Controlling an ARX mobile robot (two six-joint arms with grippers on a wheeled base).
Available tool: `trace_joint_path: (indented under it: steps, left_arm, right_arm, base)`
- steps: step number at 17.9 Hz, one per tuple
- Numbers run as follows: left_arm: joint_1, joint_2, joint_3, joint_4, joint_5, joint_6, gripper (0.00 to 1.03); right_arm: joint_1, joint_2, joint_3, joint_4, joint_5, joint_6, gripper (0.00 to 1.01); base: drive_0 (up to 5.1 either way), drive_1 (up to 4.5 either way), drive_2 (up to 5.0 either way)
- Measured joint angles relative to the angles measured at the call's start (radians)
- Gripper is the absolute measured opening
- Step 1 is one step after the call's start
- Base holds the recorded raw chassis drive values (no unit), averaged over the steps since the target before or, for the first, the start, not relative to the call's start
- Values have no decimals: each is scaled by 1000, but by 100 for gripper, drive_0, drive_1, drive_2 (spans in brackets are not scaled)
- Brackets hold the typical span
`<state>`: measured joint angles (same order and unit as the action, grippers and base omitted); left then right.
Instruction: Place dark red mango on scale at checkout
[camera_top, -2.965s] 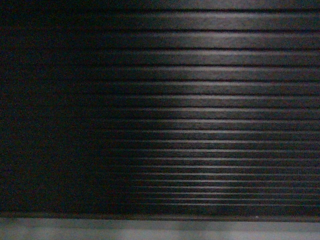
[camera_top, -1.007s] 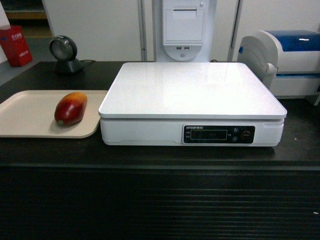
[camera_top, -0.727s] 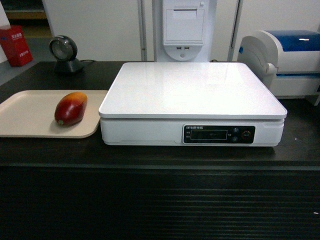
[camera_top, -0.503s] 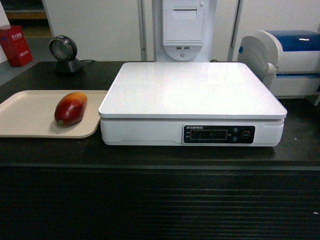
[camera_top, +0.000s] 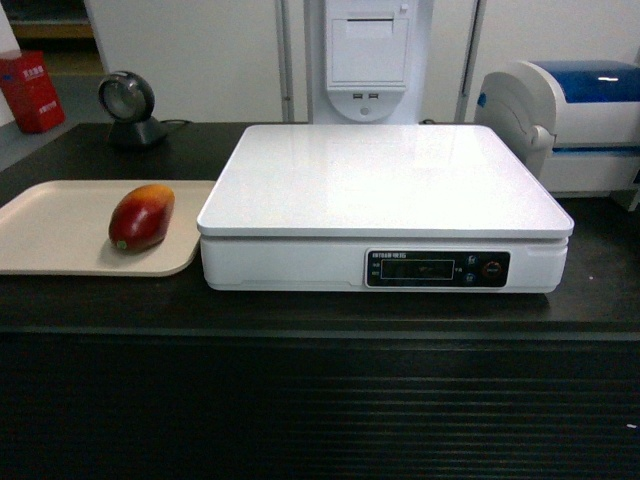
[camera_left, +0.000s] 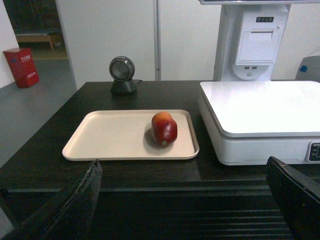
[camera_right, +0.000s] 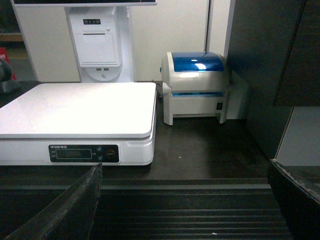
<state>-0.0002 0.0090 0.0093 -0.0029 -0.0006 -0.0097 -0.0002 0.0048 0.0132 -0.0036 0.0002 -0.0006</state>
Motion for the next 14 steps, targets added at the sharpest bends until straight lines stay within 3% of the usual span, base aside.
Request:
trace_joint_path:
  steps: [1, 2, 3, 4, 6, 10, 11, 12, 14]
  left_arm:
    - [0, 0, 0, 0, 0, 0, 98]
    - [-42, 32, 25, -78, -106, -33, 98]
    - [-93, 166, 51, -14, -227, -80, 98]
    - [-90, 257, 73, 70, -248, -91, 98]
    - [-48, 437, 104, 266, -176, -94, 98]
    - [46, 1063, 283, 731, 53, -62, 98]
    - [47, 1227, 378, 785, 96, -60, 98]
    - [47, 1408, 506, 750, 147, -61, 98]
    - [36, 1698, 720, 643, 178, -33, 98]
  right_arm:
    - [0, 0, 0, 0, 0, 0, 98]
    - [0, 0, 0, 0, 0, 0, 98]
    - [0, 0, 0, 0, -1, 0, 98]
    - [0, 0, 0, 0, 0, 0, 98]
    - [0, 0, 0, 0, 0, 0, 98]
    - [0, 0, 0, 0, 0, 0, 98]
    - [0, 0, 0, 0, 0, 0, 98]
    - [0, 0, 0, 0, 0, 0, 98]
    - [0, 0, 0, 0, 0, 0, 98]
  base:
    - [0, 0, 0]
    - [0, 0, 0]
    - [0, 0, 0]
    - [0, 0, 0]
    - [0, 0, 0]
    - [0, 0, 0]
    - [0, 0, 0]
    - [0, 0, 0]
    - [0, 0, 0]
